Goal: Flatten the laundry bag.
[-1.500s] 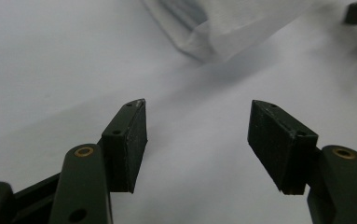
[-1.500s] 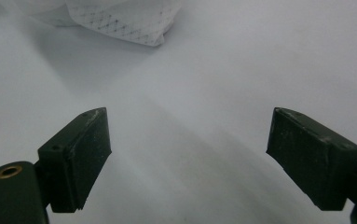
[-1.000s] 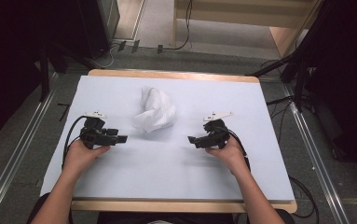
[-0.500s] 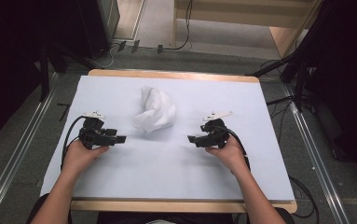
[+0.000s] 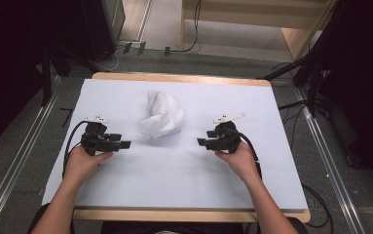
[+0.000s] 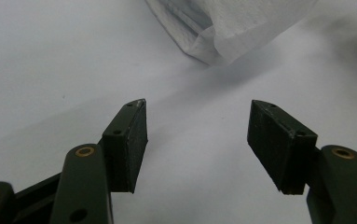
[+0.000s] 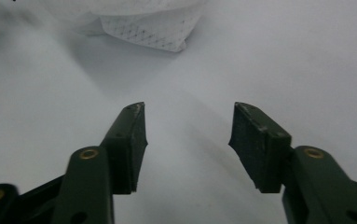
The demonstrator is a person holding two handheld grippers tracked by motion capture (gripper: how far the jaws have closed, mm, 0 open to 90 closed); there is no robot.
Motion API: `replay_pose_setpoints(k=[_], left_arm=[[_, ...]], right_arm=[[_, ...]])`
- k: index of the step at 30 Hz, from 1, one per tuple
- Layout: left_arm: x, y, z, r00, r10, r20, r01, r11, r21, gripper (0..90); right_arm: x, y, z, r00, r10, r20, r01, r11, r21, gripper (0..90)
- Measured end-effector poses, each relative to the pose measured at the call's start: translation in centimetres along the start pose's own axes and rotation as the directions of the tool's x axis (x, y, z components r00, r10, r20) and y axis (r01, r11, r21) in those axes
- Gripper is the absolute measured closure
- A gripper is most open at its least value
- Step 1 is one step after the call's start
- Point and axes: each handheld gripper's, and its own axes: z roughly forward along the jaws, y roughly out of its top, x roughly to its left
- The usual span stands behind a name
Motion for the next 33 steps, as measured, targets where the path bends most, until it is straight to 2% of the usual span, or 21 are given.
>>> replay_pose_setpoints(k=[2, 6, 12, 16, 20, 29, 31, 33], left_arm=[[0.0, -0.2, -0.2, 1.0000, -0.002, -0.004, 0.002, 1.0000, -0.001, 38.6], [0.2, -0.4, -0.4, 0.9999, -0.009, -0.013, 0.009, 0.9999, -0.008, 38.7], [0.1, -0.7, -0.6, 0.9997, -0.012, -0.020, 0.012, 0.9999, -0.010, 38.9], [-0.1, -0.8, -0.6, 0.9998, -0.002, -0.020, 0.002, 1.0000, -0.003, 38.9], [-0.1, -0.8, -0.4, 0.9998, -0.003, -0.018, 0.003, 1.0000, -0.002, 38.9], [0.1, -0.8, -0.4, 0.9999, -0.008, -0.015, 0.007, 0.9999, -0.010, 38.9], [0.2, -0.8, -0.5, 0.9998, -0.011, -0.018, 0.011, 0.9999, -0.011, 39.0], [0.2, -0.8, -0.6, 0.9997, -0.016, -0.017, 0.015, 0.9998, -0.014, 39.0]], right_arm=[[0.2, 0.7, -0.3, 0.9994, 0.033, -0.012, -0.033, 0.999, 0.006, 53.1], [0.8, 2.4, -0.4, 0.9999, -0.009, -0.010, 0.008, 1.000, -0.012, 55.2], [1.5, 5.6, -0.3, 0.9987, -0.032, -0.039, 0.030, 0.999, -0.031, 59.2], [2.7, 8.1, 0.3, 0.9967, -0.063, -0.052, 0.061, 0.998, -0.025, 59.7], [3.8, 10.1, 0.8, 0.9940, -0.094, -0.056, 0.093, 0.996, -0.016, 57.4], [5.5, 13.7, 2.8, 0.9897, -0.133, -0.054, 0.134, 0.991, 0.024, 48.1], [5.9, 14.4, 3.3, 0.9866, -0.155, -0.050, 0.157, 0.987, 0.031, 43.8], [6.2, 15.2, 4.0, 0.9863, -0.159, -0.046, 0.160, 0.986, 0.037, 37.9]])
